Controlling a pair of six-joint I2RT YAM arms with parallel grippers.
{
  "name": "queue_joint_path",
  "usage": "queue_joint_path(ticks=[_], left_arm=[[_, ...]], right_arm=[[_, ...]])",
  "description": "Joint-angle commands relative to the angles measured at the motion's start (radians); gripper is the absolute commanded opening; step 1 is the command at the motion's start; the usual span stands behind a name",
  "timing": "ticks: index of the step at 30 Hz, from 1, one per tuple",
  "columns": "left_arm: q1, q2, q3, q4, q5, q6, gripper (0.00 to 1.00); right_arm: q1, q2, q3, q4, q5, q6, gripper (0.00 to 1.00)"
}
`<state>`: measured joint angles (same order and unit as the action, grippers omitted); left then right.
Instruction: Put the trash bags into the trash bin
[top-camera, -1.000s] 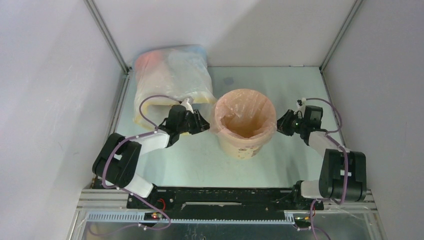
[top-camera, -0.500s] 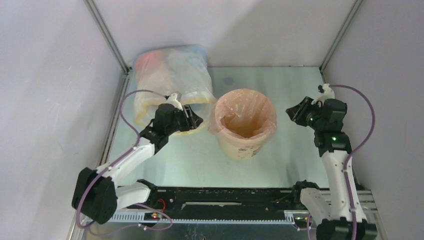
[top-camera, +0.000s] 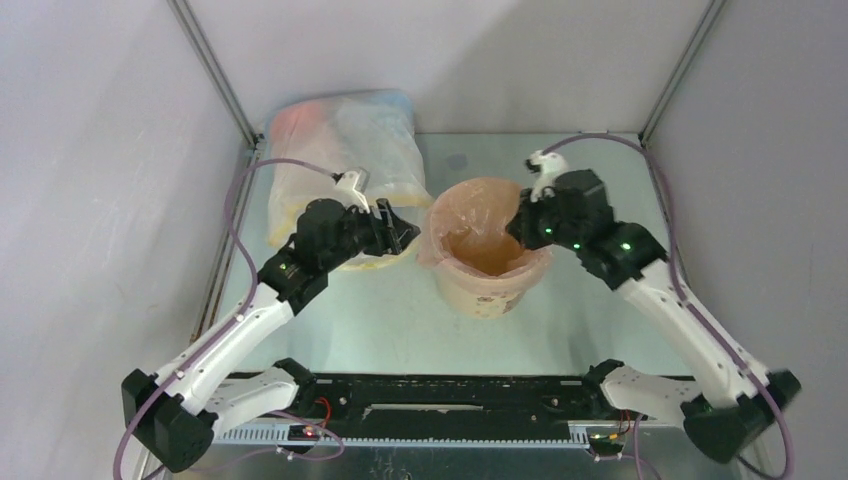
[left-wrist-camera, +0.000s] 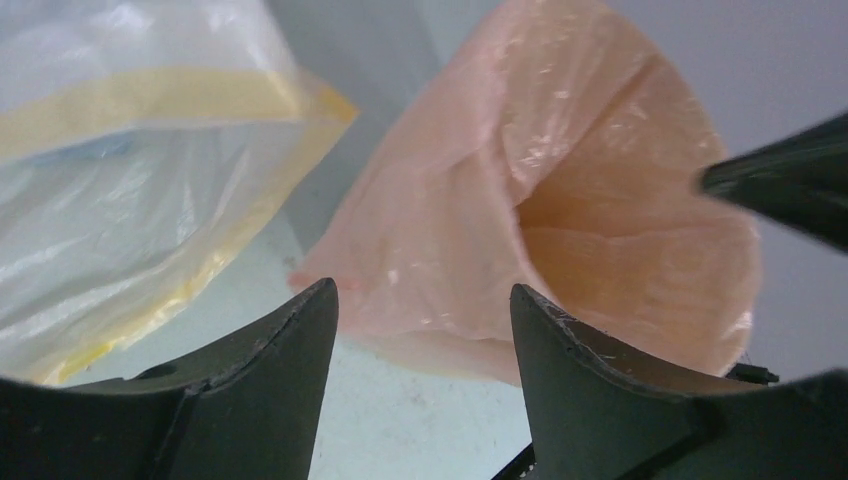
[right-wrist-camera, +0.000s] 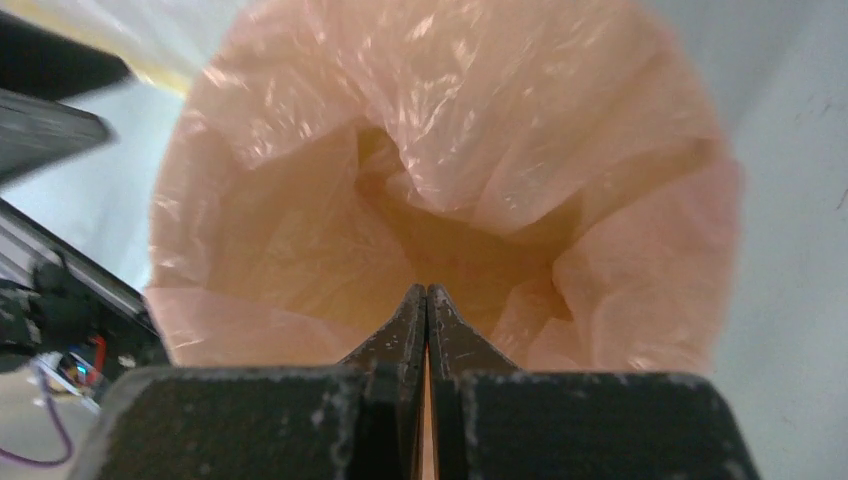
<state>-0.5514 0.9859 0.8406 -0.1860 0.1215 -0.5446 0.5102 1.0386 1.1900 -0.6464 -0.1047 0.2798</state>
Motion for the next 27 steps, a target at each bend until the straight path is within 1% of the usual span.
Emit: queue_joint_path(ticks=[1,3,6,11,18,27], left_arm=[[-0.047,0.023,0.099,-0.070,-0.049,0.060,0.71],[-0.051,0.034,0.109,-0.063,-0.045,0.053,0.70],[-0.054,0.058,0.125,-0.058,-0.032,0.054,0.65],[-0.056,0.097,0.150,-0.058,-0.005,0.061,0.61],[-0.055,0.137,0.169,-0.055,0.015,0.060,0.60],[-0.059,0.153,0.168,-0.044,0.019,0.047,0.59]], right_arm=[[0.125,0.125,0.069,-0.118,0.159,-0.058,0.00],[0.158,0.176,0.083,-0.133,0.164,-0.068,0.00],[0.193,0.243,0.102,-0.147,0.161,-0.078,0.00],[0.225,0.360,0.137,-0.176,0.148,-0.096,0.00],[0.256,0.478,0.140,-0.181,0.163,-0.089,0.00],[0.269,0.564,0.067,-0.091,0.153,-0.050,0.00]])
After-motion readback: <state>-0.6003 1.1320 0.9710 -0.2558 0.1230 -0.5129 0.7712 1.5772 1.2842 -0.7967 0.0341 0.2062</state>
